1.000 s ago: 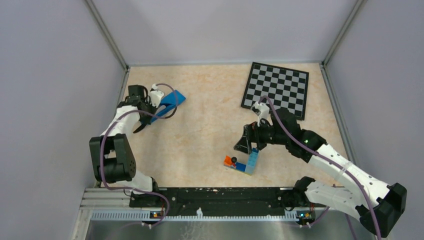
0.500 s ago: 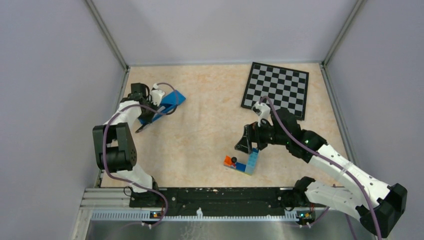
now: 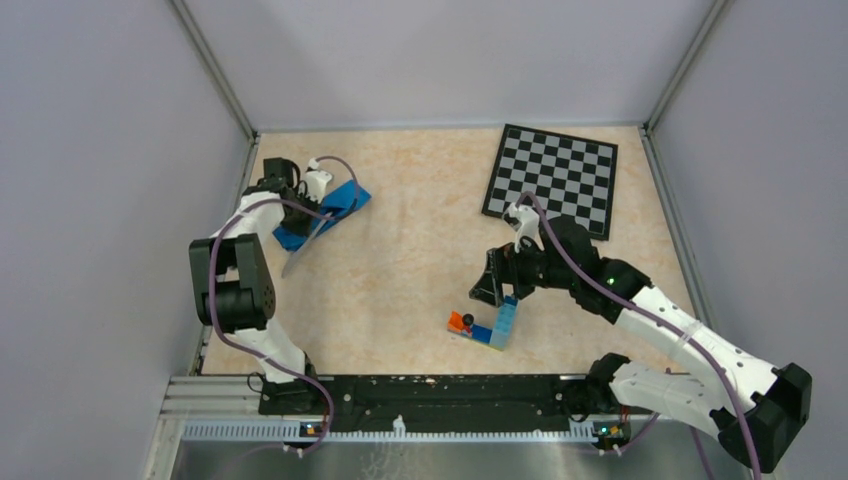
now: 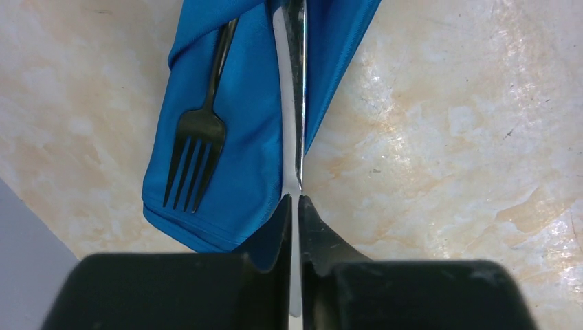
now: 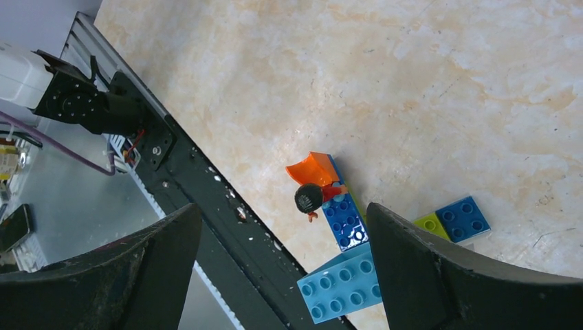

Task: Fold the napkin into a case and place the utensils inside
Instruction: Insert the knife into the folded napkin.

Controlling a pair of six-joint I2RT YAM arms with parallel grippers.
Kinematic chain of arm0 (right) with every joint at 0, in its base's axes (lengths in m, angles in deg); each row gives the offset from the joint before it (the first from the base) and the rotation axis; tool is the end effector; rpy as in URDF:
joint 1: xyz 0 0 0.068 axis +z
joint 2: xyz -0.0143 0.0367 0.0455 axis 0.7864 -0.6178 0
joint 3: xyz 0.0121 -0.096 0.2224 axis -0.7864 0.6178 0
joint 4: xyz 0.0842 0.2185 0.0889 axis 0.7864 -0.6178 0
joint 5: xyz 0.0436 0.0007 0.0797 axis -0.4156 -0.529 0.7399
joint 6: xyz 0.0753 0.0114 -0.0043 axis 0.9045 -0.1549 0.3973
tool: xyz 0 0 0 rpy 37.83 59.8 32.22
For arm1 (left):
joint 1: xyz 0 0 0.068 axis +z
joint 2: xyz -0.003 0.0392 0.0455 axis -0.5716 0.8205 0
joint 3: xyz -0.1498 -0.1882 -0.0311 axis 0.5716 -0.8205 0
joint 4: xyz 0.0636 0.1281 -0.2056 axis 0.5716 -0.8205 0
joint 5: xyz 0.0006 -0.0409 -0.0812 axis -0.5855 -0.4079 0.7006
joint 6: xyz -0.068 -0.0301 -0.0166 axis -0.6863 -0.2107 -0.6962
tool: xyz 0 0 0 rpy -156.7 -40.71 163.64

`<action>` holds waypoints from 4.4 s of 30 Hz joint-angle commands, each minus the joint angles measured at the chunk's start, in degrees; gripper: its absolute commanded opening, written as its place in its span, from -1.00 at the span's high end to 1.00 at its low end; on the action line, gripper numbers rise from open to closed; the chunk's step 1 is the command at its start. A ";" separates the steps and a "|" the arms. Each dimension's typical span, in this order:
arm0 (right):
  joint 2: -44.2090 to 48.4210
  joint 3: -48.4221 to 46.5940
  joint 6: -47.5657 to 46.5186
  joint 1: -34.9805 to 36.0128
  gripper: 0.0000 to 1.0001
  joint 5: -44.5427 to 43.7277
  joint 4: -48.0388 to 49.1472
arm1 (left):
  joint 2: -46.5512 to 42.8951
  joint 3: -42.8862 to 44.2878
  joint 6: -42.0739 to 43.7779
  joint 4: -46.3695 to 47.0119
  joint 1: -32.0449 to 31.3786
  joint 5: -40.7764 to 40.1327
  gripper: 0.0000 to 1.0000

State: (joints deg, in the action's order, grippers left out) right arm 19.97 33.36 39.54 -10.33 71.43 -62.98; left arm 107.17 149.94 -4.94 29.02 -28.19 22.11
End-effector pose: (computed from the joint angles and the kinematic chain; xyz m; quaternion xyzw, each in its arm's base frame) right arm 0.1598 0.1676 0.2579 -0.2120 0.8498 0.3615 0.3197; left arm 0.3521 0.0305 0.1549 0.2340 0.9399 0.0032 0.2485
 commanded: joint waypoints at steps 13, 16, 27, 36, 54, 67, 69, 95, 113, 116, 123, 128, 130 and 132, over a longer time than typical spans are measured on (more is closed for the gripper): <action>0.80 -2.19 -0.55 0.14 -0.75 1.26 1.06 | -9.69 -10.36 -9.56 1.70 0.09 -1.96 0.11; 1.13 -2.24 -0.74 0.13 -0.75 1.12 0.64 | -6.12 -9.12 -10.56 0.53 0.28 -2.92 0.11; 0.67 -2.07 -0.86 0.06 -0.76 0.91 0.90 | -3.56 -7.55 -10.98 -0.45 0.72 -5.13 0.11; 0.54 -1.71 -0.88 0.06 -0.76 1.20 1.27 | -8.27 -5.81 -13.32 -4.15 0.78 -8.46 -0.06; 1.36 -2.06 -1.20 0.45 -0.76 1.09 0.43 | -0.81 -3.90 -13.30 -4.27 6.07 -3.90 -0.18; 0.92 -1.97 -1.29 0.51 -0.76 0.81 0.70 | 2.38 -2.76 -12.52 -5.30 6.15 -3.96 -0.01; 0.83 -1.97 -1.30 0.58 -0.76 0.87 0.74 | 2.17 -3.01 -12.42 -5.15 6.14 -3.59 0.02; 1.36 -1.80 -1.33 1.27 -0.76 0.49 0.70 | -4.10 -6.41 -6.83 -3.47 3.31 -7.74 0.64; 2.59 -1.34 -1.21 2.35 -0.77 -0.13 1.11 | -1.44 0.42 -1.53 -5.91 1.03 -11.81 1.00; 2.59 -1.36 -1.25 2.81 -0.77 -0.14 1.39 | 0.62 3.58 -0.02 -6.73 0.73 -11.50 1.00; 2.26 -1.53 -1.82 2.94 -0.77 -0.91 0.83 | 5.92 9.63 2.75 -8.08 -0.05 -11.66 1.00; 1.95 -1.82 -1.95 2.94 -0.77 -1.23 0.75 | 9.22 11.67 3.38 -7.14 -0.45 -8.83 1.00; 1.64 -1.88 -2.08 2.93 -0.77 -1.43 0.62 | 9.56 11.37 3.78 -5.91 -0.53 -7.14 1.00; 1.47 -1.89 -2.17 2.95 -0.77 -1.52 0.61 | 9.03 10.92 4.23 -4.36 -0.65 -7.07 1.00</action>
State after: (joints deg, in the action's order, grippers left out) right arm 21.48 33.31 38.58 -8.08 70.79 -63.00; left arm 116.59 159.52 -2.49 21.57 -28.32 12.18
